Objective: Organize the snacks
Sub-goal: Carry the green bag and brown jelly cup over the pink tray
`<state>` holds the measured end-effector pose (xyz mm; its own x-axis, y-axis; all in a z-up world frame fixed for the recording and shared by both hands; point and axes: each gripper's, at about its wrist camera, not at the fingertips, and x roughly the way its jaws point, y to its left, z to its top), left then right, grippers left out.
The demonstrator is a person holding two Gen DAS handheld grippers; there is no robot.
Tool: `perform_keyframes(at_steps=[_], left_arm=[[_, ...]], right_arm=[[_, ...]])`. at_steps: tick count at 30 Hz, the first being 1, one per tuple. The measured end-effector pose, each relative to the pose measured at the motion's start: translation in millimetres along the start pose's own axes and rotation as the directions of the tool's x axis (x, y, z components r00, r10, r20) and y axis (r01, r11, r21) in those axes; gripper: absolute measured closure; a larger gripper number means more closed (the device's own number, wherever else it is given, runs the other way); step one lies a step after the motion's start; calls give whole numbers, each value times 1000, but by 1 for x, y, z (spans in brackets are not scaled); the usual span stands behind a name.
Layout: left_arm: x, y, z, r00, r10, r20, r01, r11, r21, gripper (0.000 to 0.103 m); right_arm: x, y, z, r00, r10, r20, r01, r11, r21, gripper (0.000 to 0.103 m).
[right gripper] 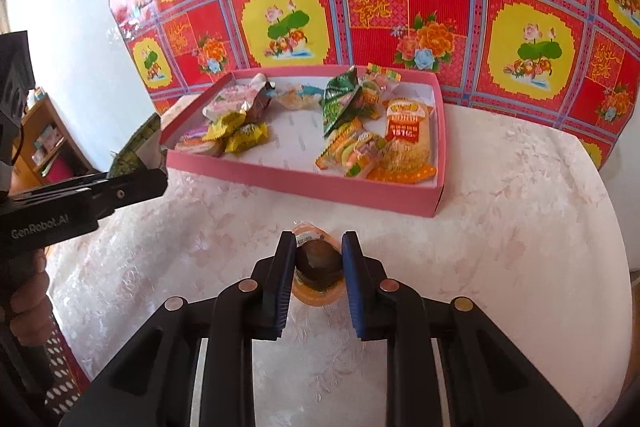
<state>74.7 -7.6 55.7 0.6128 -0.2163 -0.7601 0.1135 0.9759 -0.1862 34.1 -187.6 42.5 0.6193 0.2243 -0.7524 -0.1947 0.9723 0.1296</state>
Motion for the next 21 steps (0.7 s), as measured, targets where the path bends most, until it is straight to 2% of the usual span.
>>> perform_keyframes(at_steps=[9,21], left_arm=[[13,-15,27,999,-35,4,34,999,24,59],[36,-35,48,999,-50,-21,52,996,72,59]], right_arm=[[-4,-2,27,999,6,43,-7,1000,16,79],[18,-13,61,999,-8,52,7,1000,30,79]])
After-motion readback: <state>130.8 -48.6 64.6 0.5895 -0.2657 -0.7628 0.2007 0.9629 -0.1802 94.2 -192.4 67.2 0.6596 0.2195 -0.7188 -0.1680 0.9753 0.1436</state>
